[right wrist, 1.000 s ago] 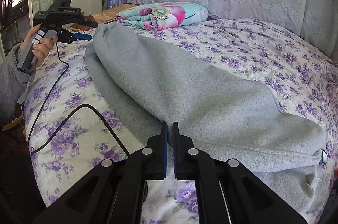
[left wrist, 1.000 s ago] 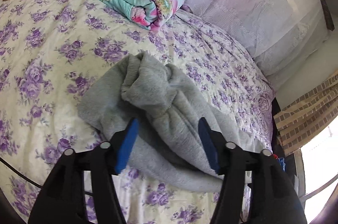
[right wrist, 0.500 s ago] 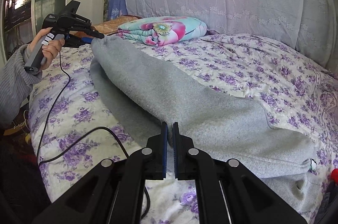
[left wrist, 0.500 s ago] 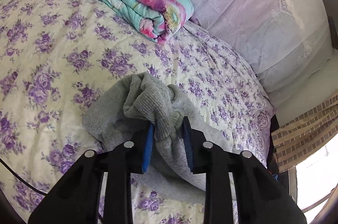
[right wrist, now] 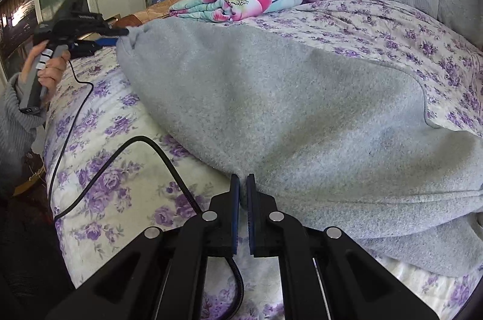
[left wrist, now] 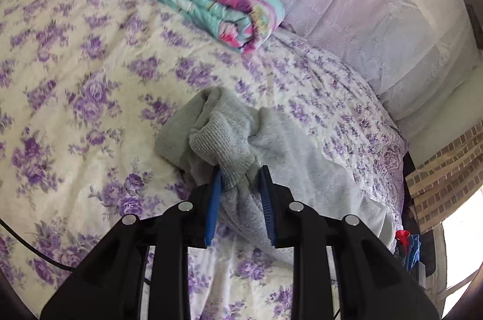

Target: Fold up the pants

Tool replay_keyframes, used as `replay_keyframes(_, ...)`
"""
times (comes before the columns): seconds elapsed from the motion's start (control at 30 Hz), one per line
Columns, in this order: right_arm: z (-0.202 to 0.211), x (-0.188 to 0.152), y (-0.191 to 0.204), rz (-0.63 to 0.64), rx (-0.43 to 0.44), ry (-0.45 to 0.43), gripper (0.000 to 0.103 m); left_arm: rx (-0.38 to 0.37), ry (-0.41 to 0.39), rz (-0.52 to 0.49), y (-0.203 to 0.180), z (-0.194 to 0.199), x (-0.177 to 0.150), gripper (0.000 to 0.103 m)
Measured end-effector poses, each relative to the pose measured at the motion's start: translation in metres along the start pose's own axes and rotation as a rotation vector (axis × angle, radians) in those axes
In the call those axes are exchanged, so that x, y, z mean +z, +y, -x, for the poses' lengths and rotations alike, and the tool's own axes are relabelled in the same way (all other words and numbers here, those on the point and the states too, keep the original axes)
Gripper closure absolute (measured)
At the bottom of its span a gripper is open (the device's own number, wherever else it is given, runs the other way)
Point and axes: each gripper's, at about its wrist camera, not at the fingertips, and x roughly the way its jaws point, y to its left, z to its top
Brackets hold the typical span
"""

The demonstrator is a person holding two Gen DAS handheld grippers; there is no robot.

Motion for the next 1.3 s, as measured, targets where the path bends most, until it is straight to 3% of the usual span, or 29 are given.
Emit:
replay_keyframes(0.1,-0.002,0.000,-0.001,-0.003,-0.001,0.006,0.098,-0.015,-0.046,-0.116,-0.034,0.018,-0.003,0.081)
replay_keyframes(0.2,-0.003,0.000,-0.001,-0.001,-0.007,0.011,0.098,-0.062,-0.010,-0.232,-0.063,0.005,-0.011,0.076)
replay_keyframes(0.27,-0.003,0.001,-0.001,0.000,-0.009,0.011,0.098,0.029,0.039,-0.270,-0.065,-0.028,-0.020,0.075)
replay_keyframes(0.3,-0.003,0.001,0.000,0.000,-0.010,0.011,0.098,0.083,0.080,-0.267,-0.056,-0.049,-0.023,0.075)
replay_keyframes(0.37,-0.003,0.001,-0.001,-0.002,-0.005,0.012,0.098,0.128,0.163,-0.170,-0.017,-0.093,-0.028,0.101)
replay_keyframes(0.43,-0.003,0.001,-0.001,-0.005,-0.004,0.013,0.098,-0.051,0.119,-0.038,0.018,-0.096,-0.026,0.101)
replay_keyframes(0.5,-0.003,0.001,-0.001,-0.006,-0.004,0.016,0.098,-0.079,0.119,0.011,0.020,-0.086,-0.021,0.102)
replay_keyframes(0.57,-0.003,0.001,-0.003,-0.016,0.003,0.016,0.098,-0.052,0.071,-0.068,-0.001,-0.066,-0.022,0.102)
replay_keyframes(0.67,-0.003,0.002,-0.004,-0.019,0.007,0.015,0.097,-0.140,0.040,-0.183,-0.041,-0.043,-0.031,0.090)
replay_keyframes(0.73,-0.003,0.002,-0.004,-0.019,0.013,0.014,0.095,-0.149,0.070,-0.230,-0.061,-0.049,-0.045,0.044)
replay_keyframes(0.77,-0.002,0.002,-0.004,-0.020,0.014,0.013,0.095,-0.125,0.107,-0.269,-0.070,-0.061,-0.054,0.039)
replay_keyframes(0.83,0.007,0.003,-0.005,-0.030,0.030,-0.012,0.090,-0.003,0.157,-0.355,-0.077,-0.094,-0.075,0.042)
replay_keyframes(0.93,0.045,0.005,-0.017,-0.070,-0.031,-0.113,0.077,0.078,0.106,-0.453,-0.084,-0.100,-0.090,0.041)
replay_keyframes(1.03,0.089,0.000,-0.064,-0.228,-0.165,-0.216,0.074,0.045,0.105,-0.429,-0.085,-0.096,-0.091,0.041)
replay_keyframes(1.13,0.112,-0.021,-0.135,-0.501,-0.311,-0.249,0.073,0.013,0.106,-0.415,-0.083,-0.093,-0.090,0.036)
replay_keyframes(1.2,0.117,-0.036,-0.174,-0.651,-0.324,-0.262,0.073,0.017,0.107,-0.428,-0.083,-0.094,-0.092,0.034)
replay_keyframes(1.3,0.113,-0.047,-0.204,-0.749,-0.300,-0.280,0.073,0.021,0.111,-0.439,-0.083,-0.098,-0.090,0.032)
